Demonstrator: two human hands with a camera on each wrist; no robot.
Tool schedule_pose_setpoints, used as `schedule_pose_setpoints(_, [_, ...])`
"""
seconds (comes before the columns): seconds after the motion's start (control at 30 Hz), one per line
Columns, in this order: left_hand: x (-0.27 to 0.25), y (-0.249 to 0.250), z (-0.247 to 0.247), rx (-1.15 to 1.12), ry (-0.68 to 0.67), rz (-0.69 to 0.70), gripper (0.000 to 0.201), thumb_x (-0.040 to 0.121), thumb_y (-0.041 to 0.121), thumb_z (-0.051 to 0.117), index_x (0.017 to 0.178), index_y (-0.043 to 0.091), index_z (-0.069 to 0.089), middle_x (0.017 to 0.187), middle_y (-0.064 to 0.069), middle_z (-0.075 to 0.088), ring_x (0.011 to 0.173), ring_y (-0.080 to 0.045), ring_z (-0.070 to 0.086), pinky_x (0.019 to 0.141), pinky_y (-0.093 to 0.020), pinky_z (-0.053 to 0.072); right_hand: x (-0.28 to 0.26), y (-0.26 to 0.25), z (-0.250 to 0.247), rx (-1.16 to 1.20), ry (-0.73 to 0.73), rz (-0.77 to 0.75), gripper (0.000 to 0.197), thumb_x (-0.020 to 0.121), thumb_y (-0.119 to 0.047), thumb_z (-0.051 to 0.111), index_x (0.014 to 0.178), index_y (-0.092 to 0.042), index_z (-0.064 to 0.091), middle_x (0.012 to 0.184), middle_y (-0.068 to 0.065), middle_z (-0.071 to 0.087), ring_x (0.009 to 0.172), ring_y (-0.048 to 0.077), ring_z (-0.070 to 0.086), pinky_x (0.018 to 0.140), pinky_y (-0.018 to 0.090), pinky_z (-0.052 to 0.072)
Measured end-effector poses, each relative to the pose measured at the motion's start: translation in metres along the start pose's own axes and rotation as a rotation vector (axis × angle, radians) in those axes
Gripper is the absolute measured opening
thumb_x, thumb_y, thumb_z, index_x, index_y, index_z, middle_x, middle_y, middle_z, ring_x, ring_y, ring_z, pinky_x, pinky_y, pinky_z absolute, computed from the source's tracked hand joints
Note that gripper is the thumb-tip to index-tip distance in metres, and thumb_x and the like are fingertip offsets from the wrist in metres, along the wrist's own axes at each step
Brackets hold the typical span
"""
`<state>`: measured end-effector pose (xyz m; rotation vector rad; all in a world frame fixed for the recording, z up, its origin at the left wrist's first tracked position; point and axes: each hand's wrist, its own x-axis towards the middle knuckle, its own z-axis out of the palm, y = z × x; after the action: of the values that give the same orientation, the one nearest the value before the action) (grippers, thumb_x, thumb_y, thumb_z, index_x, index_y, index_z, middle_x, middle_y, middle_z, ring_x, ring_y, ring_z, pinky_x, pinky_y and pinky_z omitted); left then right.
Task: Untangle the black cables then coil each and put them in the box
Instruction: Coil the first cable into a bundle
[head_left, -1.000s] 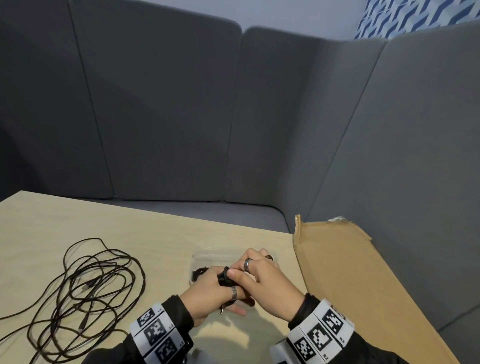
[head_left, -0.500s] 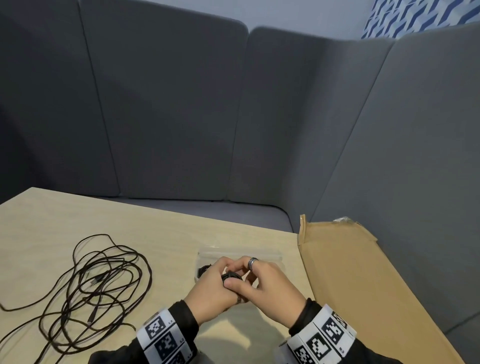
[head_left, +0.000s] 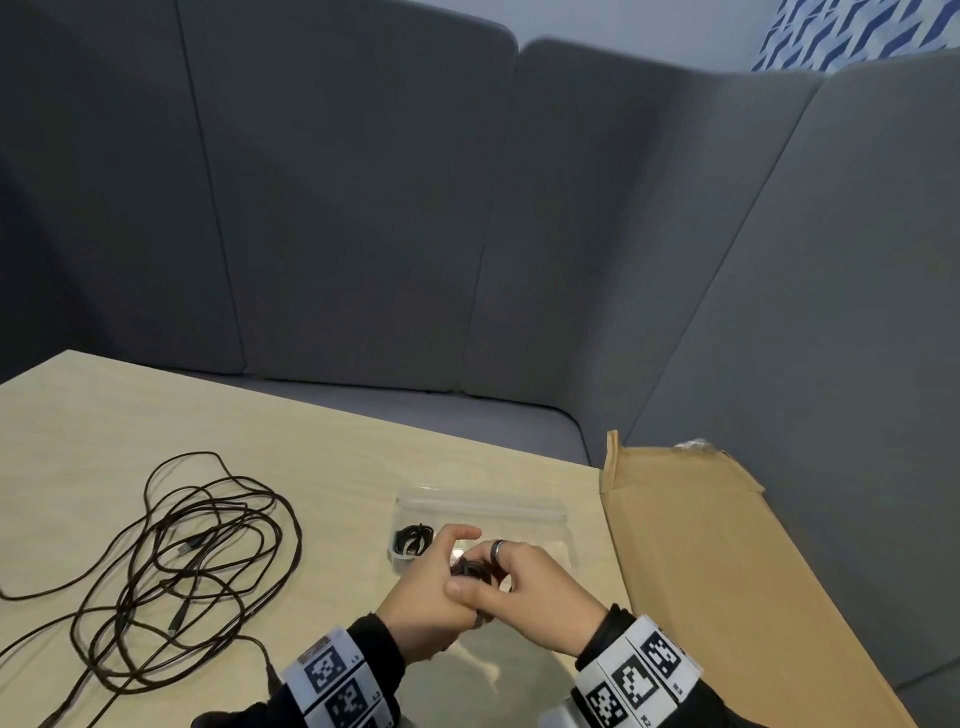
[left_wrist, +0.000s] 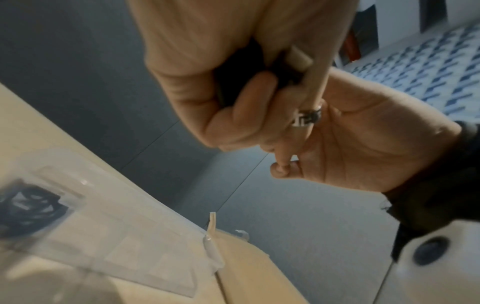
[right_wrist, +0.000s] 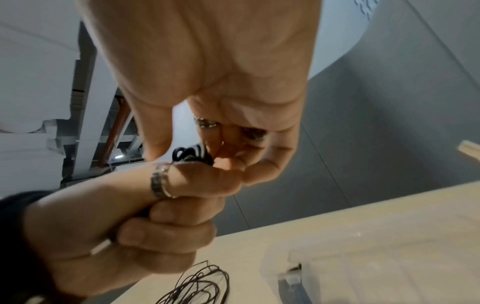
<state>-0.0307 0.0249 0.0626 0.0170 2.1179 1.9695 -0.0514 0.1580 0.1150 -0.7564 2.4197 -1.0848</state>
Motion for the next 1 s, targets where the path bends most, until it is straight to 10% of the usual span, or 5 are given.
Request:
schedule_pose_setpoints(0.27, [0.012,-0.026,0.006,-0.077,-0.084,-0.219,0.059,0.068,0.007,0.073,0.106,0.020,0.030,0.075,-0.006,0.057,0.045,-0.010,0.051,0.041,-0.022,0.041,0.013,0.049,0.012,0.096,-0.053,0.149,0.018,0.075,-0.043,0.057,0.077,-0.027,0.065,0.081,0.004,0.068,0.069,0.016,0.060,0.066,0.030,0.047])
schedule_pose_setpoints(0.4, [0.024,-0.041,-0.008,-0.311,0.022,-0.195,0.060,0.065,0.017,0.079,0.101,0.015,0.032,0.096,-0.022,0.061,0.069,-0.023,0.065,0.059,-0.028,0.051,0.029,0.072,0.004,0.155,-0.033,0.252,0.017,0.094,-0.016,0.052,0.081,-0.021,0.061,0.065,-0.001,0.062,0.048,0.006,0.056,0.044,0.018,0.043])
schedule_pose_setpoints(0.6, [0.074,-0.054,-0.015,0.087,0.421,-0.024,0.040,0.081,0.012,0.069,0.111,0.024,0.045,0.091,-0.005,0.064,0.089,-0.020,0.063,0.075,-0.023,0.047,0.105,0.083,-0.003,-0.165,0.202,0.275,0.017,0.095,-0.020,0.050,0.099,-0.012,0.064,0.091,0.011,0.067,0.079,0.024,0.063,0.073,0.028,0.048])
schedule_pose_setpoints(0.83, [0.089,-0.085,-0.019,0.822,0.327,-0.156,0.049,0.091,0.024,0.048,0.139,0.032,0.036,0.132,0.007,0.047,0.123,-0.020,0.035,0.101,-0.033,0.029,0.153,0.107,0.010,-0.431,0.001,0.361,0.027,0.096,-0.019,0.047,0.115,-0.005,0.060,0.113,0.018,0.063,0.103,0.033,0.061,0.083,0.031,0.047])
schedule_pose_setpoints(1.0, [0.083,-0.092,-0.020,1.069,0.232,-0.176,0.050,0.059,0.023,0.055,0.107,0.023,0.069,0.094,0.004,0.066,0.090,-0.019,0.055,0.065,-0.026,0.056,0.165,0.120,0.022,-0.466,-0.094,0.368,0.026,0.093,-0.020,0.052,0.111,-0.004,0.062,0.112,0.016,0.065,0.103,0.031,0.061,0.086,0.032,0.048])
